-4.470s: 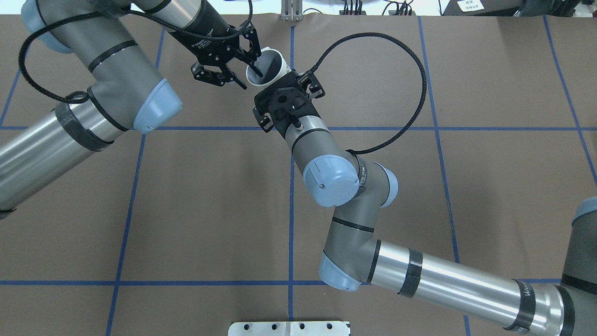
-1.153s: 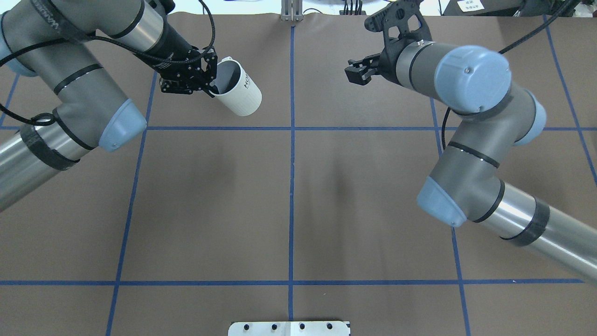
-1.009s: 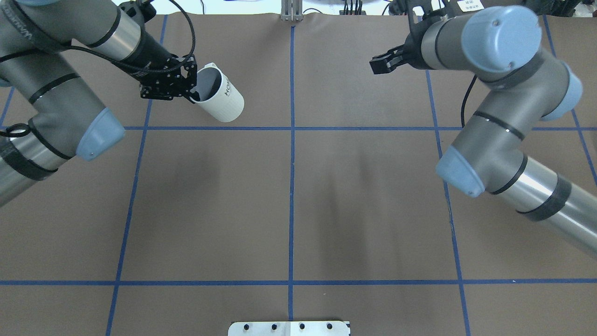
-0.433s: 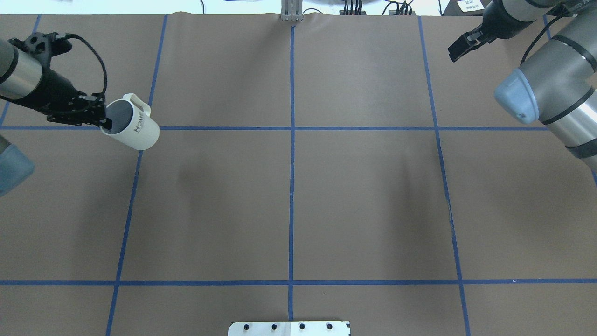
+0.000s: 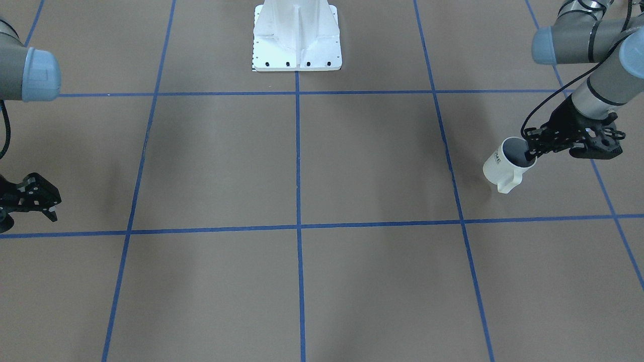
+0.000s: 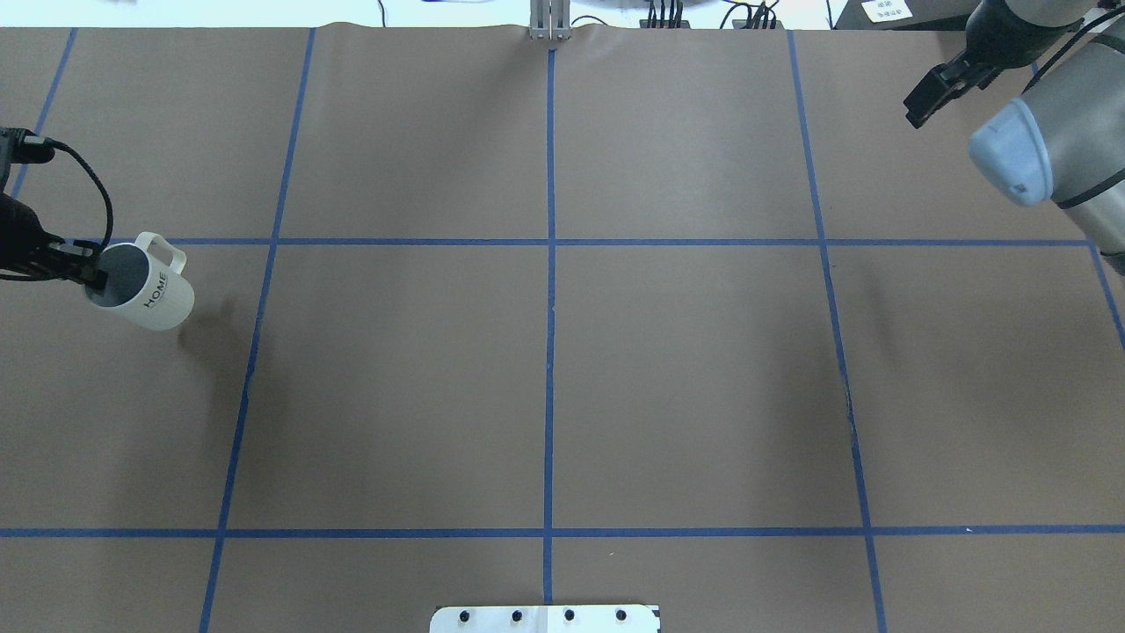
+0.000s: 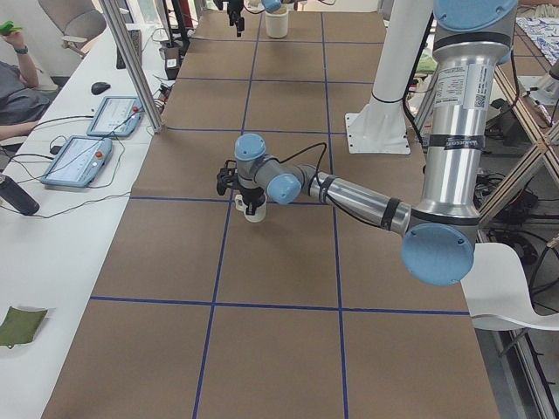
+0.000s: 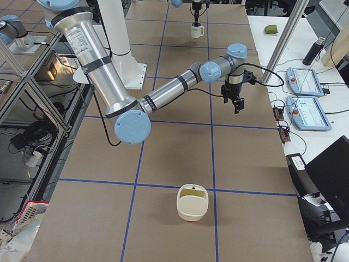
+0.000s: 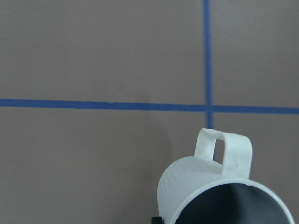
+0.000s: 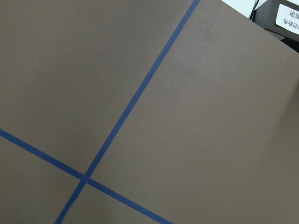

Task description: Left arm hands cup to right arm to dump lemon

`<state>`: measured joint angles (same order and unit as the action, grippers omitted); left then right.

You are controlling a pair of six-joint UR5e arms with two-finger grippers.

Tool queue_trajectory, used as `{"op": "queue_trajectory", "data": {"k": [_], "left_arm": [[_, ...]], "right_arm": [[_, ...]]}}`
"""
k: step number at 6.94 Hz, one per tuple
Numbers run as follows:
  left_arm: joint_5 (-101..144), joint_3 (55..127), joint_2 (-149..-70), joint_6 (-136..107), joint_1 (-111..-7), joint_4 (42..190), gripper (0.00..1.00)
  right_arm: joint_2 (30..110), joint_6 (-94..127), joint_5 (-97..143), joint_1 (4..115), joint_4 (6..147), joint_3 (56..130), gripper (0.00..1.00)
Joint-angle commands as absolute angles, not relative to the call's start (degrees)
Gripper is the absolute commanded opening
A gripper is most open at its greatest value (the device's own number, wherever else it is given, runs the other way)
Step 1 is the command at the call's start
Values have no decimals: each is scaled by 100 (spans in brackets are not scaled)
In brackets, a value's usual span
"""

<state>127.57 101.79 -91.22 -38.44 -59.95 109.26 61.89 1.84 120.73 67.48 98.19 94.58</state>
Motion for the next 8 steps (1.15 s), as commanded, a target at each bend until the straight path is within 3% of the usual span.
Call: {"op": "queue_trajectory", "data": {"k": [1, 2, 3, 4, 6, 8], "left_arm": [[12718, 9845, -9026, -3271, -5985, 10951, 0], [12726, 9844, -9026, -3278, -5985, 10951, 0], [12770, 9844, -9044, -3278, -5994, 10934, 22], [12779, 9896, -9044, -3278, -6003, 10934, 99], [12814, 9949, -9044, -3096, -6396, 10873, 100], [12814, 9949, -9035, -1880, -6984, 10341, 100]], "right_arm": [[6188, -1136, 12137, 7161, 10359, 9466, 100], [6161, -1195, 12120, 7207, 10406, 9431, 100], [6152, -1187, 12146, 7294, 10398, 9378, 100], [6205, -1247, 12146, 7365, 10406, 9369, 100], [6537, -1248, 12147, 7628, 10441, 9239, 100], [6591, -1257, 12766, 8153, 10424, 8390, 100]]}}
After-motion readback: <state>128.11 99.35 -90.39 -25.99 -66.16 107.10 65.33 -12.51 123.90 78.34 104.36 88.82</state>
